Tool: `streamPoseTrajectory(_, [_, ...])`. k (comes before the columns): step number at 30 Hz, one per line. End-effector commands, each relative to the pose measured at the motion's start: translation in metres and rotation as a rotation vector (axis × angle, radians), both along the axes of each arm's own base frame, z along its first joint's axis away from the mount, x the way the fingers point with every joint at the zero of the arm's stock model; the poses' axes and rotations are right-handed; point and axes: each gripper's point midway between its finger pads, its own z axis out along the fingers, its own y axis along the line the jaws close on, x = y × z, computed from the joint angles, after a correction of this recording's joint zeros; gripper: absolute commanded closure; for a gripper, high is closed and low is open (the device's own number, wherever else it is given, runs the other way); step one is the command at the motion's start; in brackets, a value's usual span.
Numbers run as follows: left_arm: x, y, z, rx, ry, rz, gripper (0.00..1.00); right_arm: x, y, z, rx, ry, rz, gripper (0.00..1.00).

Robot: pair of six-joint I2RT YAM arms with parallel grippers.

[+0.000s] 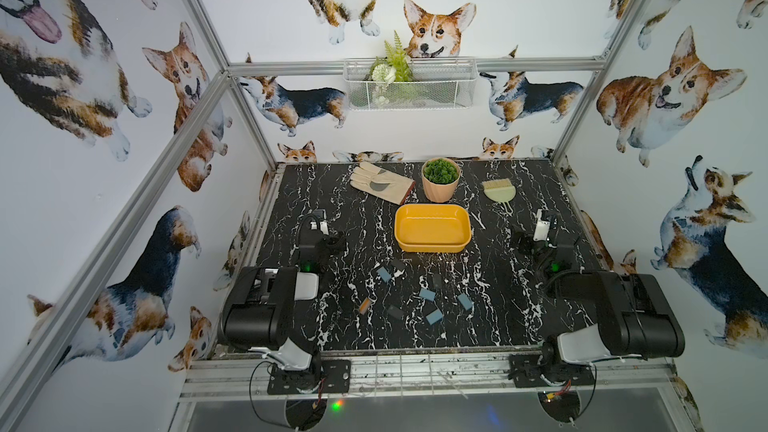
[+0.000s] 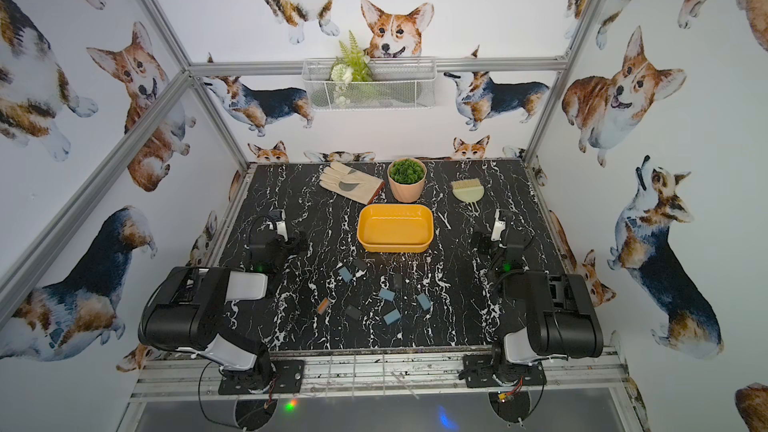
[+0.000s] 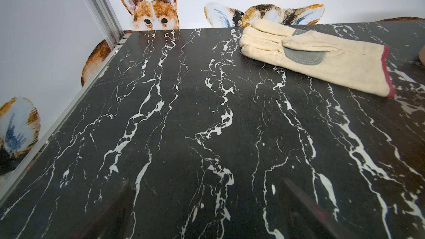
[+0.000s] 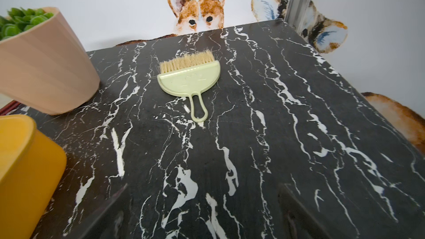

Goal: Put the eraser in the storage box
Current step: Pick up the eraser from the center of the board.

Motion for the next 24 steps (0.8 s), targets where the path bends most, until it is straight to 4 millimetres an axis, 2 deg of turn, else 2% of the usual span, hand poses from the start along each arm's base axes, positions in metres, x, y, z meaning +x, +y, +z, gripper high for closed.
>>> streamPoseTrajectory(1, [0.004, -0.001, 0.007, 0.001, -0.028, -0.010, 0.00, -0.001, -0.015, 0.005, -0.010, -0.027, -0.089, 0.01])
streamPoseTrajectory(8, [0.004, -0.002, 0.007, 0.001, -0.029, -0.011, 0.00, 0.004, -0.001, 0.003, -0.009, 0.001, -0.006, 0.01])
streamPoseTrajectory(13, [0.004, -0.001, 0.007, 0.002, -0.026, -0.010, 0.00, 0.004, -0.004, 0.003, -0.002, -0.001, -0.014, 0.01])
streamPoseTrajectory(15, [0.004, -0.001, 0.009, 0.003, -0.032, -0.006, 0.00, 0.005, -0.017, 0.010, -0.005, -0.004, -0.099, 0.01])
streamPoseTrajectory(17, [0.003, 0.010, 0.017, 0.005, -0.019, 0.059, 0.00, -0.001, -0.025, 0.030, -0.033, 0.032, -0.165, 0.01])
streamPoseTrajectory(19, [0.004, 0.014, 0.032, 0.014, 0.016, 0.086, 0.00, -0.006, -0.014, 0.060, -0.052, 0.023, -0.187, 0.01])
streamPoseTrajectory(20, [0.005, 0.014, 0.043, 0.014, 0.016, 0.082, 0.00, -0.008, -0.001, 0.073, -0.036, 0.014, -0.160, 0.01])
streamPoseTrajectory(22, [0.004, 0.024, 0.076, -0.049, -0.047, 0.168, 0.00, -0.015, 0.034, 0.100, -0.030, 0.019, -0.095, 0.01])
streamPoseTrajectory(24, [-0.002, 0.041, 0.112, -0.139, -0.134, 0.302, 0.00, -0.024, 0.075, 0.115, -0.067, 0.048, 0.010, 0.00])
